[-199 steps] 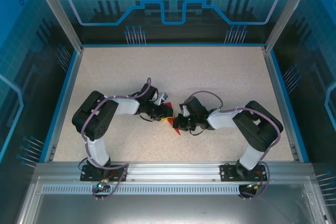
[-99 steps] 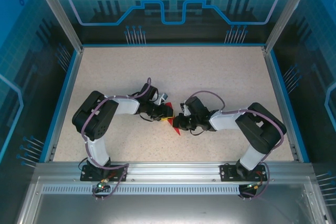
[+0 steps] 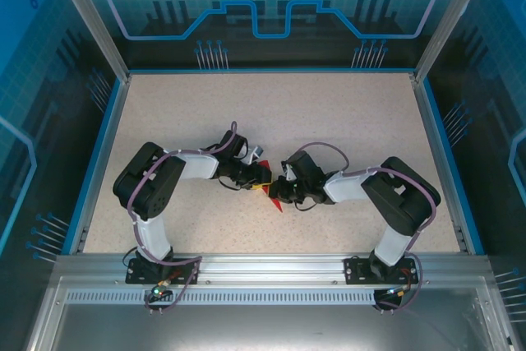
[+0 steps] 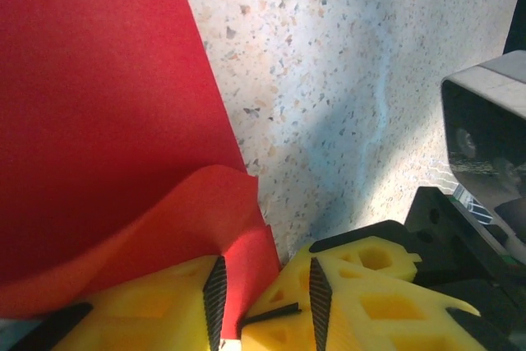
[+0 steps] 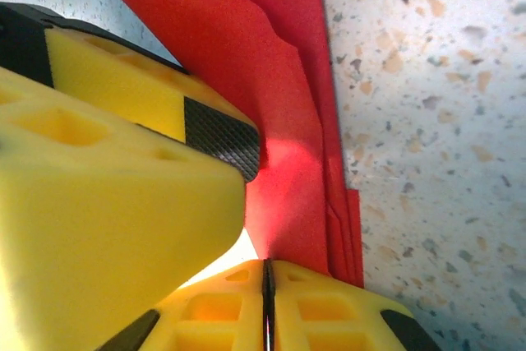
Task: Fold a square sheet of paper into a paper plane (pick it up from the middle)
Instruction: Fold the wing for the fifth time at the center of the table.
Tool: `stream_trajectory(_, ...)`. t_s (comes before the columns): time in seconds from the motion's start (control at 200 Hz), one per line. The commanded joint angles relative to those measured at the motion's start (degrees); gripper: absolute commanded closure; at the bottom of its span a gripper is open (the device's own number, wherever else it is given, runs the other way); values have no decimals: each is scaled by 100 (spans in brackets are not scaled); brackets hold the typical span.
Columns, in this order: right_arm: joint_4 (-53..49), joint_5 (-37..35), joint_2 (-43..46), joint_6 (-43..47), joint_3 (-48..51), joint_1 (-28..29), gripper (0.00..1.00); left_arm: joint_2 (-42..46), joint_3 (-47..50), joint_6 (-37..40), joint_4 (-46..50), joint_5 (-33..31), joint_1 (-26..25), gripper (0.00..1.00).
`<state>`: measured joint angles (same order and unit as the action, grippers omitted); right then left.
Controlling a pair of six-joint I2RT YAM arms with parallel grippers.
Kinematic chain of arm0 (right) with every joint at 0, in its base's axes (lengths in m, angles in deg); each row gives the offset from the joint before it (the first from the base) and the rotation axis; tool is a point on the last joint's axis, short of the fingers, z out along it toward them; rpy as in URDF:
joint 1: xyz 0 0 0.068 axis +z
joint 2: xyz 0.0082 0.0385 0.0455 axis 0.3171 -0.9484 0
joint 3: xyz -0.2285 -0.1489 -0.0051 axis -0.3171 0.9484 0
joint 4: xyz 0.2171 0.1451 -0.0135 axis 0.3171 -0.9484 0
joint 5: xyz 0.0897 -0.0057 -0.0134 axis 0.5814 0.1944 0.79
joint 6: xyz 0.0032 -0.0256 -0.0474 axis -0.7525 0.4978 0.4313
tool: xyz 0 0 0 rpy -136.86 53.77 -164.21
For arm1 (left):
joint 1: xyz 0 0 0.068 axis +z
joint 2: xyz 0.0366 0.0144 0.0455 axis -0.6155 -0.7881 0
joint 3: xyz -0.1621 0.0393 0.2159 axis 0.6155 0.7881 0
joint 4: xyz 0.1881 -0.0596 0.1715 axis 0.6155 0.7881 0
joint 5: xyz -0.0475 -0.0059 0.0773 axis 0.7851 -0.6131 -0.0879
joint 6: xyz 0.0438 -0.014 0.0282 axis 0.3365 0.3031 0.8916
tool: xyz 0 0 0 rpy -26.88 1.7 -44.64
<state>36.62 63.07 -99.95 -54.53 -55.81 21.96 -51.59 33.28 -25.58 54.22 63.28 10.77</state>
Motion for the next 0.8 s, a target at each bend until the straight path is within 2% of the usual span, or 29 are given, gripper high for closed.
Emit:
stream_trajectory(0.0,-507,-197,-135,-145,383,-39,93,-98,-42,387,306,-62,-53,60)
stream_trajectory(0.175,-206,-65,-320,-356,532,-41,95,534,-249,697,616,-29,-46,48)
stream_trajectory(0.295,-184,-47,-379,-405,497,-25,95,1017,-183,722,793,-486,-38,45)
stream_trajectory(0.575,-320,-62,-372,-411,433,-18,96,994,357,397,161,-799,-37,59)
stream_trajectory(0.795,-333,-39,-384,-394,430,-25,96,773,381,302,-255,-793,-33,60)
